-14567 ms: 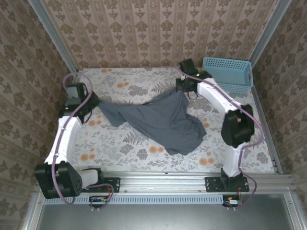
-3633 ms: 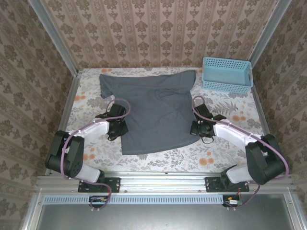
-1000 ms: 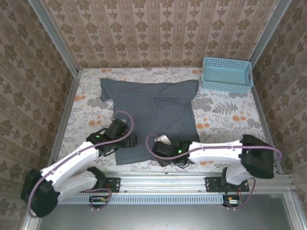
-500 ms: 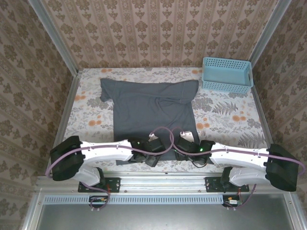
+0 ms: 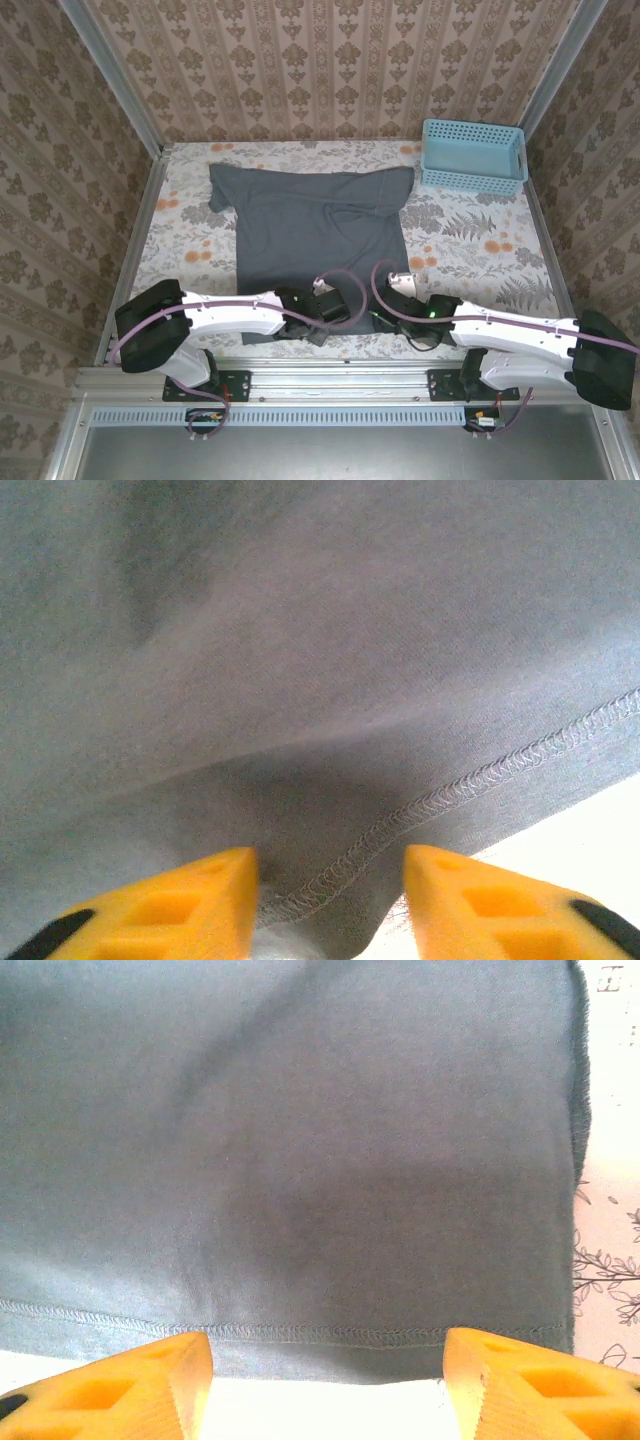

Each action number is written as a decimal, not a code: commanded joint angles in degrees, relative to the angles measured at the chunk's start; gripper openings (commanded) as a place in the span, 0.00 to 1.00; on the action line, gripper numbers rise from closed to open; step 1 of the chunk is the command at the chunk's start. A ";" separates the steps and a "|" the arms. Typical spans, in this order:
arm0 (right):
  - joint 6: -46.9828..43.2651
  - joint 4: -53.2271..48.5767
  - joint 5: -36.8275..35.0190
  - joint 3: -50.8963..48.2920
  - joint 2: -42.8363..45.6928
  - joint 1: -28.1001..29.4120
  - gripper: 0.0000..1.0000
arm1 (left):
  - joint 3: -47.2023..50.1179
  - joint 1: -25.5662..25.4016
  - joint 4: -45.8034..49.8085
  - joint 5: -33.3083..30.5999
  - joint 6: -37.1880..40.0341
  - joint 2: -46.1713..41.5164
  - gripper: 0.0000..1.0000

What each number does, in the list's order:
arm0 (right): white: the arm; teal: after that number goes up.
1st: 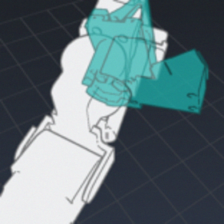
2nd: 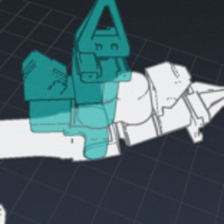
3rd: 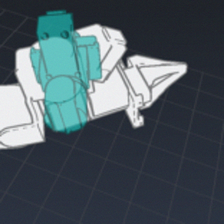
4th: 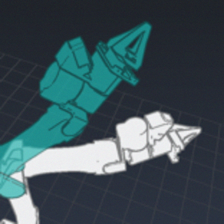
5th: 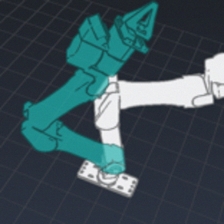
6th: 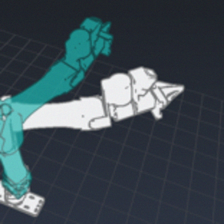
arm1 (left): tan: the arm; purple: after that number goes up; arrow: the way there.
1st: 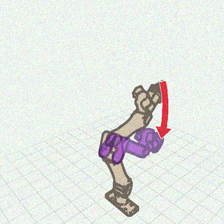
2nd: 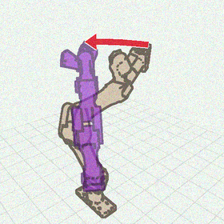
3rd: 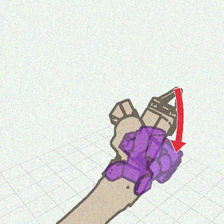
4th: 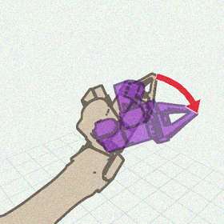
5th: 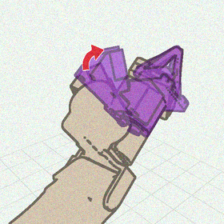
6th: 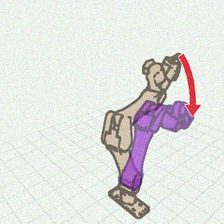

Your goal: Fold the inside-out t-shirt

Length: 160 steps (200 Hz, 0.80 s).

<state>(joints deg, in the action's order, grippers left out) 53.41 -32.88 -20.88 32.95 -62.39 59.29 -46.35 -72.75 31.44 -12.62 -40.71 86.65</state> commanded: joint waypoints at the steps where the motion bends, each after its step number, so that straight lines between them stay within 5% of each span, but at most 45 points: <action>1: 2.10 -2.33 -2.43 -0.72 1.34 -0.62 0.65 | 1.31 -0.11 0.77 0.77 -1.41 1.30 0.39; 43: 3.02 -2.80 -2.34 -1.57 3.05 -1.88 0.65 | 2.24 -0.11 -0.31 1.12 -1.90 1.61 0.37; 122: 2.22 -2.50 -2.01 -1.39 2.36 -2.03 0.65 | 0.06 -0.19 1.10 -0.08 -1.16 1.59 0.14; 160: 1.61 -1.05 -1.10 -2.01 2.02 -1.99 0.65 | -1.29 -0.11 3.81 -2.01 -0.80 -1.26 0.16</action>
<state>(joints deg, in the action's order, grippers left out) 55.33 -33.82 -21.74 31.86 -59.99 57.58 -45.84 -72.77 31.94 -12.58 -42.00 87.90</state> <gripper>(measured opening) 0.654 0.144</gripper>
